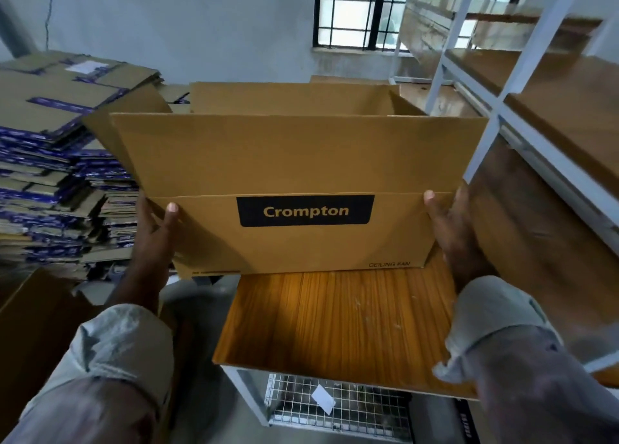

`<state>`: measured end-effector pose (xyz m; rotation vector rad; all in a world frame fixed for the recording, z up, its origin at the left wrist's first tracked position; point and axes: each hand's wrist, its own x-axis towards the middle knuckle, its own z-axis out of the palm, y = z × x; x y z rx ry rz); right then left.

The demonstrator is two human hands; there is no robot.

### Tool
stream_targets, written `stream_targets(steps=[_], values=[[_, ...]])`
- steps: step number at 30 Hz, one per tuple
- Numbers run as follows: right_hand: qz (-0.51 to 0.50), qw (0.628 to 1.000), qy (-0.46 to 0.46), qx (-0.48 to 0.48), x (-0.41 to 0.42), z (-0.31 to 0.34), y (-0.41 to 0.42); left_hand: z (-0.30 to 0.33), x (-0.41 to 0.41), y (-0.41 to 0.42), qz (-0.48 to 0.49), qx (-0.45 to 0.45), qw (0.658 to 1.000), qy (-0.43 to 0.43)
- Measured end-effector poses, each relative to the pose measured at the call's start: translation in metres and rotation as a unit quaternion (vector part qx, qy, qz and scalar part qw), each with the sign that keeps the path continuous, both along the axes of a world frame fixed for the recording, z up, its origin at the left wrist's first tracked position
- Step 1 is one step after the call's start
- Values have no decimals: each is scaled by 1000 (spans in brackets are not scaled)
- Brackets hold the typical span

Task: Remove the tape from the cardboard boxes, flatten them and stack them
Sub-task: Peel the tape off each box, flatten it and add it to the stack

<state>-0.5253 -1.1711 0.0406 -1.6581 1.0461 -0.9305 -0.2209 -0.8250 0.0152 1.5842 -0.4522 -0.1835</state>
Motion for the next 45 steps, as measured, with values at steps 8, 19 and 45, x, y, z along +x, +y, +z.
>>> stream_targets(steps=[8, 19, 45], values=[[-61, 994, 36, -85, -25, 50, -3, 59, 18, -11, -11, 70, 997, -39], [-58, 961, 239, -123, -19, 119, 1, 122, 42, -79, 38, 339, 923, -179], [63, 916, 382, -101, -26, 83, -25, 121, 37, -59, -56, 497, 855, -138]])
